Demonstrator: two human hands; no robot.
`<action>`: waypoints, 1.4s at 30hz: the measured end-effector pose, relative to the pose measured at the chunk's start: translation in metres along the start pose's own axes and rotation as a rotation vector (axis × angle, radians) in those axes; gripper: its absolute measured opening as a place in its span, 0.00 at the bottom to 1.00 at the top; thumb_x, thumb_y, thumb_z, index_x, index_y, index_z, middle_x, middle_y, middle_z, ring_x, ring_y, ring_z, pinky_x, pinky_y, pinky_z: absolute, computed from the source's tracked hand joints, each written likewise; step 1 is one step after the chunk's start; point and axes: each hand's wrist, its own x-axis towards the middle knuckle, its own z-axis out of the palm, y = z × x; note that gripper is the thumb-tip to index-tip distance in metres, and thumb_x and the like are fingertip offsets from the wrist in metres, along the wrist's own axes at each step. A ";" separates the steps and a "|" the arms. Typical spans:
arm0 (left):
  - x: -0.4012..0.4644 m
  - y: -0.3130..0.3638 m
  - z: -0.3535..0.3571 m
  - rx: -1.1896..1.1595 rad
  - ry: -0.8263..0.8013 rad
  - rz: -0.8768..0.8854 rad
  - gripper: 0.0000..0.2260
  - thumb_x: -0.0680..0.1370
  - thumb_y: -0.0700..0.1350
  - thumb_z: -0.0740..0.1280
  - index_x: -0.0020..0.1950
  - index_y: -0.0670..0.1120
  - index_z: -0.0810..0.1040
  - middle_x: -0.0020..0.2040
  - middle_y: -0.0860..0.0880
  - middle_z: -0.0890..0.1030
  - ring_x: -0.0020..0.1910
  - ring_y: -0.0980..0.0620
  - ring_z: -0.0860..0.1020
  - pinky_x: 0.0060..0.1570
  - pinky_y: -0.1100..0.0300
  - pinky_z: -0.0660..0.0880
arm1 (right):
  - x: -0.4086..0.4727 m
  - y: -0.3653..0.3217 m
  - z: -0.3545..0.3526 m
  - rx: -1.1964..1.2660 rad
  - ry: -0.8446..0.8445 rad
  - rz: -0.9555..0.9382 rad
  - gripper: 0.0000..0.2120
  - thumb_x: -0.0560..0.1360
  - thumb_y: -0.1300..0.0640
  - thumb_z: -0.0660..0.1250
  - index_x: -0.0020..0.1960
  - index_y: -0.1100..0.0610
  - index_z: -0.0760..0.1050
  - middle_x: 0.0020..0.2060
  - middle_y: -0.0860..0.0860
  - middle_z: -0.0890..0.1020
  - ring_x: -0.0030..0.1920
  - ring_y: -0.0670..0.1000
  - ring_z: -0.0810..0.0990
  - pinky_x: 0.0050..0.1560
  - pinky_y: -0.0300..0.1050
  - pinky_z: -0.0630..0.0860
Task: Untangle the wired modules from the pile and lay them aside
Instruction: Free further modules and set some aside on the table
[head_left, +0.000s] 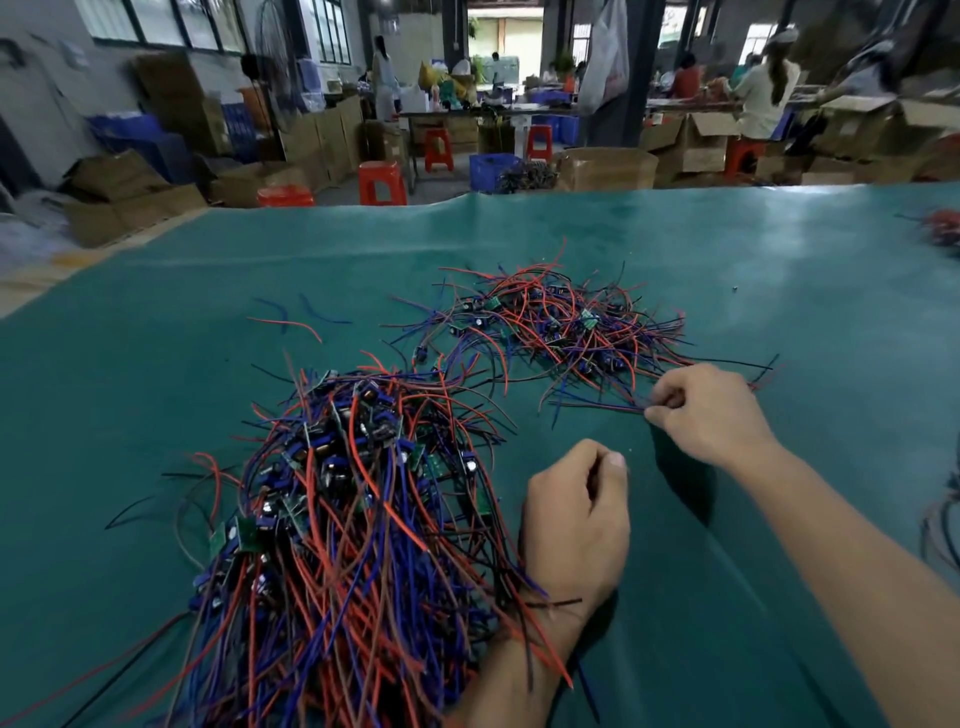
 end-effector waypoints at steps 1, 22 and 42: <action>0.000 0.000 0.000 -0.002 0.002 0.001 0.15 0.77 0.56 0.58 0.41 0.46 0.75 0.32 0.48 0.78 0.34 0.45 0.78 0.38 0.46 0.75 | -0.002 0.000 -0.001 -0.007 0.005 0.001 0.12 0.73 0.52 0.77 0.36 0.45 0.75 0.41 0.49 0.82 0.51 0.57 0.82 0.50 0.46 0.75; -0.002 0.006 -0.003 -0.067 -0.098 0.030 0.14 0.75 0.55 0.65 0.57 0.52 0.80 0.29 0.56 0.76 0.28 0.59 0.72 0.33 0.60 0.69 | -0.084 -0.034 0.017 1.037 0.227 0.073 0.05 0.73 0.59 0.77 0.45 0.50 0.83 0.35 0.51 0.87 0.38 0.54 0.86 0.46 0.52 0.81; 0.001 -0.002 -0.001 0.006 -0.013 0.029 0.07 0.78 0.45 0.65 0.49 0.45 0.83 0.42 0.51 0.84 0.41 0.54 0.80 0.47 0.53 0.76 | -0.074 -0.024 0.008 1.366 -0.023 0.097 0.04 0.63 0.62 0.79 0.34 0.56 0.85 0.32 0.53 0.83 0.30 0.49 0.75 0.28 0.38 0.73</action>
